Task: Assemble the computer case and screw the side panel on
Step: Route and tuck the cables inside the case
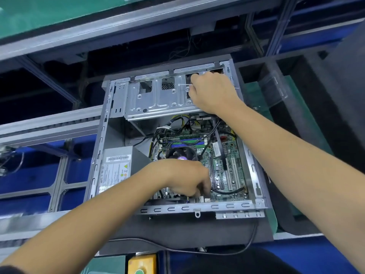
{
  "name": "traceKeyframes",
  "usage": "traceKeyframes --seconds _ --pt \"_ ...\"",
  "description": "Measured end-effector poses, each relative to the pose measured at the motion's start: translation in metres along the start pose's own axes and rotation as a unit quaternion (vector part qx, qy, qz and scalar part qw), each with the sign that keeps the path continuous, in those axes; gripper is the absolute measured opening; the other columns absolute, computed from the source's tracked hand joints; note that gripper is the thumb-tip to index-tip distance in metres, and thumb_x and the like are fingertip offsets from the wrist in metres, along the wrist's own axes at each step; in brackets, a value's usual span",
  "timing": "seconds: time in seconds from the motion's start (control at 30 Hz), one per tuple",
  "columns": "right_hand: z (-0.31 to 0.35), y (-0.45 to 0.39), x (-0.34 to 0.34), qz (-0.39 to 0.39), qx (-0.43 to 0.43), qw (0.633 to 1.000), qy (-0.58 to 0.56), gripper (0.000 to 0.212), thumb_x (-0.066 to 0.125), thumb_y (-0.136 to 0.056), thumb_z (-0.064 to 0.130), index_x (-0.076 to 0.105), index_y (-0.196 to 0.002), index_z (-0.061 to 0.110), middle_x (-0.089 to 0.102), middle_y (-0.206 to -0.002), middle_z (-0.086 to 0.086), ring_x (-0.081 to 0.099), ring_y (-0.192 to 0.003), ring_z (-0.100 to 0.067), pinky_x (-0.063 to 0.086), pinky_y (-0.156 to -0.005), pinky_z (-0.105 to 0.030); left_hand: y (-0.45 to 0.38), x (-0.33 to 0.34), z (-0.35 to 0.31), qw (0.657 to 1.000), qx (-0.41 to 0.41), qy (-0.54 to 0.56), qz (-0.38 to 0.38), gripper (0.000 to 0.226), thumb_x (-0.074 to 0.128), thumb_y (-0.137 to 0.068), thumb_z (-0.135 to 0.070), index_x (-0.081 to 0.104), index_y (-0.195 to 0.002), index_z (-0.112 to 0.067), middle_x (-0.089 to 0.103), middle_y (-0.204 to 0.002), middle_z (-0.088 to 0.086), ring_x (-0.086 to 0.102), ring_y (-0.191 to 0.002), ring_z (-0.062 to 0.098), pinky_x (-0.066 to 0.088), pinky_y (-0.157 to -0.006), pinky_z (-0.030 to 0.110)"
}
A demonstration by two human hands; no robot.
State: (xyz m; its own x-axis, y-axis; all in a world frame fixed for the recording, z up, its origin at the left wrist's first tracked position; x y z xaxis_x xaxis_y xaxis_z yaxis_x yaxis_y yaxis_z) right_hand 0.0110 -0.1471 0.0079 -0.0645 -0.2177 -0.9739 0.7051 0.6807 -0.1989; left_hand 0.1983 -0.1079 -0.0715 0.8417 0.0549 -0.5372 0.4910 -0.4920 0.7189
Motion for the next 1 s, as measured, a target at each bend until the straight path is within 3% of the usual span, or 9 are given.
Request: traceKeyframes --seconds 0.17,0.33,0.47,0.6,0.67,0.77,0.87,0.93,1.0 --pt "0.002 0.001 0.001 -0.003 -0.011 1.000 0.005 0.015 0.040 -0.100 0.019 0.042 -0.088 0.012 0.044 -0.072 -0.008 0.043 -0.063 -0.029 0.030 -0.059 -0.035 0.004 0.002 -0.003 1.000 -0.012 0.016 0.012 0.058 0.041 -0.079 0.010 0.065 -0.121 -0.023 0.067 -0.102 -0.008 0.055 -0.076 0.002 0.042 -0.073 0.017" --pt "0.004 0.002 0.000 -0.007 -0.015 0.999 0.028 0.015 0.040 -0.099 0.019 0.043 -0.087 0.011 0.040 -0.065 -0.005 0.039 -0.055 -0.025 0.025 -0.054 -0.033 0.008 -0.003 -0.005 0.999 -0.006 0.026 -0.019 0.059 0.036 -0.079 0.009 0.064 -0.121 -0.021 0.061 -0.116 0.001 0.055 -0.103 0.017 0.046 -0.086 0.027" --pt "0.005 0.002 0.000 -0.009 -0.018 0.998 0.061 0.017 0.039 -0.099 0.021 0.042 -0.086 0.010 0.042 -0.066 -0.005 0.029 -0.046 -0.018 0.019 -0.048 -0.030 0.017 -0.005 0.004 0.999 0.022 0.048 -0.003 0.036 0.037 -0.093 -0.004 0.057 -0.121 -0.014 0.041 -0.094 -0.012 0.041 -0.084 -0.007 0.031 -0.082 0.013" --pt "0.012 0.002 -0.003 -0.009 -0.028 0.997 0.068 0.016 0.040 -0.097 0.019 0.039 -0.085 0.009 0.038 -0.065 -0.004 0.024 -0.046 -0.016 0.012 -0.047 -0.029 0.027 -0.012 0.020 0.998 0.045 0.042 -0.022 0.024 0.035 -0.101 -0.027 0.055 -0.105 -0.013 0.048 -0.092 0.000 0.048 -0.086 0.015 0.041 -0.084 0.035" --pt "0.020 0.002 -0.006 -0.016 -0.036 0.998 0.055 0.016 0.040 -0.097 0.020 0.038 -0.085 0.010 0.041 -0.070 -0.005 0.026 -0.048 -0.018 0.011 -0.048 -0.029 0.028 -0.017 0.022 0.996 0.070 0.020 -0.060 0.029 0.038 -0.101 -0.034 0.055 -0.091 -0.013 0.056 -0.078 0.002 0.052 -0.073 0.018 0.043 -0.072 0.035" --pt "0.049 0.006 -0.010 -0.030 -0.081 0.996 0.007 0.019 0.040 -0.097 0.027 0.038 -0.083 0.013 0.048 -0.072 -0.004 0.038 -0.055 -0.024 0.013 -0.048 -0.029 0.023 -0.015 0.029 0.994 0.073 -0.035 -0.076 0.028 0.042 -0.099 -0.034 0.054 -0.082 -0.015 0.052 -0.062 -0.004 0.046 -0.058 0.010 0.034 -0.058 0.031" --pt "0.073 0.014 -0.009 -0.034 -0.113 0.992 -0.051 0.027 0.040 -0.098 0.035 0.039 -0.080 0.015 0.050 -0.072 -0.004 0.042 -0.057 -0.025 0.021 -0.051 -0.030 0.018 -0.013 0.029 0.992 0.071 -0.062 -0.081 0.026 0.041 -0.098 -0.038 0.055 -0.089 -0.018 0.057 -0.070 -0.003 0.051 -0.066 0.014 0.044 -0.064 0.034" --pt "0.073 0.019 -0.008 -0.045 -0.116 0.990 -0.062 0.031 0.040 -0.098 0.036 0.041 -0.077 0.014 0.049 -0.071 -0.004 0.042 -0.057 -0.025 0.018 -0.050 -0.031 0.016 -0.012 0.027 0.992 0.072 -0.062 -0.087 0.027 0.041 -0.097 -0.040 0.057 -0.096 -0.018 0.061 -0.075 0.000 0.054 -0.072 0.020 0.048 -0.067 0.037" --pt "0.065 0.024 -0.013 -0.065 -0.100 0.989 -0.091 0.031 0.043 -0.098 0.031 0.040 -0.072 0.013 0.044 -0.066 -0.003 0.038 -0.053 -0.025 0.012 -0.048 -0.029 0.016 -0.010 0.021 0.990 0.090 -0.069 -0.087 0.028 0.042 -0.098 -0.040 0.054 -0.083 -0.019 0.054 -0.065 -0.005 0.050 -0.066 0.018 0.045 -0.064 0.034"
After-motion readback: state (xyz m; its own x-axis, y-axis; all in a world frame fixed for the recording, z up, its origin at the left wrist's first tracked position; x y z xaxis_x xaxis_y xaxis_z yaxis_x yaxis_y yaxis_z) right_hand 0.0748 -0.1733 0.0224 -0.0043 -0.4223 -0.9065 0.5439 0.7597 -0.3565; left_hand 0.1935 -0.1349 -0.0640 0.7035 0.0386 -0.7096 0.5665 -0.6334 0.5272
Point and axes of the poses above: each hand's wrist, its own y-axis away from the middle knuckle, its own x-axis out of the palm, z = x × y, the point moved 9 cm from there along -y, towards the middle knuckle
